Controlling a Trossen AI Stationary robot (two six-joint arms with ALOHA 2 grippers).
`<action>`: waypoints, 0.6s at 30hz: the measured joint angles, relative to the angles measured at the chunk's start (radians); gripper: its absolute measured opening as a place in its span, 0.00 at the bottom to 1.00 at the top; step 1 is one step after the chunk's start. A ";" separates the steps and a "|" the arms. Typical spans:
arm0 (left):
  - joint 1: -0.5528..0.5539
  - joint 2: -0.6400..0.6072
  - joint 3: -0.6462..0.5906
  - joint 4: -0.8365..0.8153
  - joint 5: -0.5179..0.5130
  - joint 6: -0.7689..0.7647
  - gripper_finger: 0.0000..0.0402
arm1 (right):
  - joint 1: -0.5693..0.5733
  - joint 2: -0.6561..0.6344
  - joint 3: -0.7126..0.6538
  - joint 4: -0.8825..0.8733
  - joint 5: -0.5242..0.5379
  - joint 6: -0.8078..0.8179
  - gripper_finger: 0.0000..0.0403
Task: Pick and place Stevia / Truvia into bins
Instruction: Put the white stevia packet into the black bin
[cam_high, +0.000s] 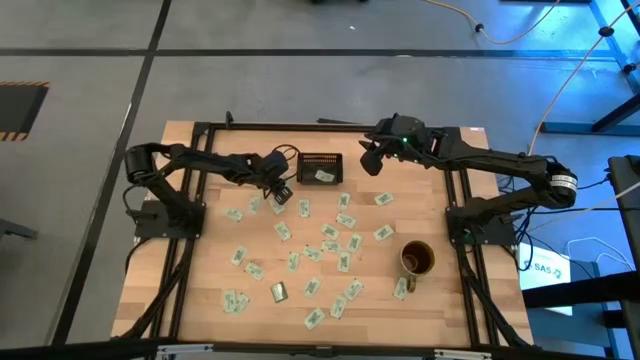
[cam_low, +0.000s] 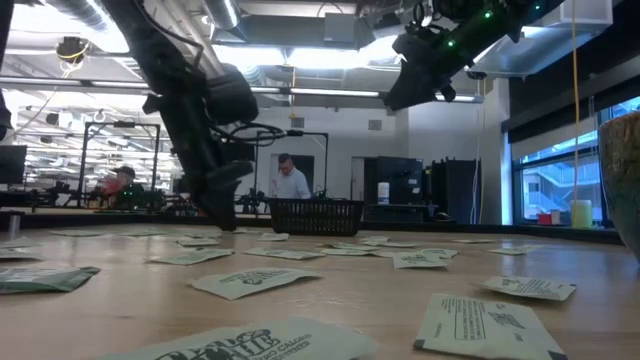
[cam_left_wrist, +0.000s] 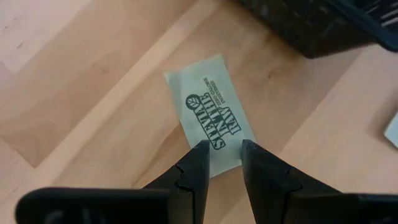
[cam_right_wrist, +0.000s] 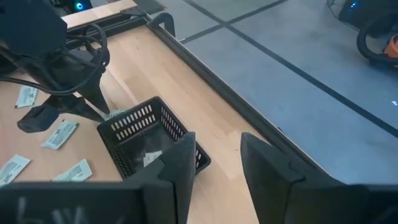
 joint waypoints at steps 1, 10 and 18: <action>0.000 0.005 0.001 0.002 -0.003 -0.005 0.22 | 0.000 0.000 0.000 -0.002 0.000 0.000 0.33; 0.000 0.010 0.002 -0.049 -0.008 -0.022 0.16 | 0.000 0.000 0.000 -0.016 0.000 -0.009 0.33; 0.001 -0.006 -0.001 -0.056 -0.006 -0.036 0.04 | 0.000 0.000 0.000 -0.026 0.000 -0.030 0.33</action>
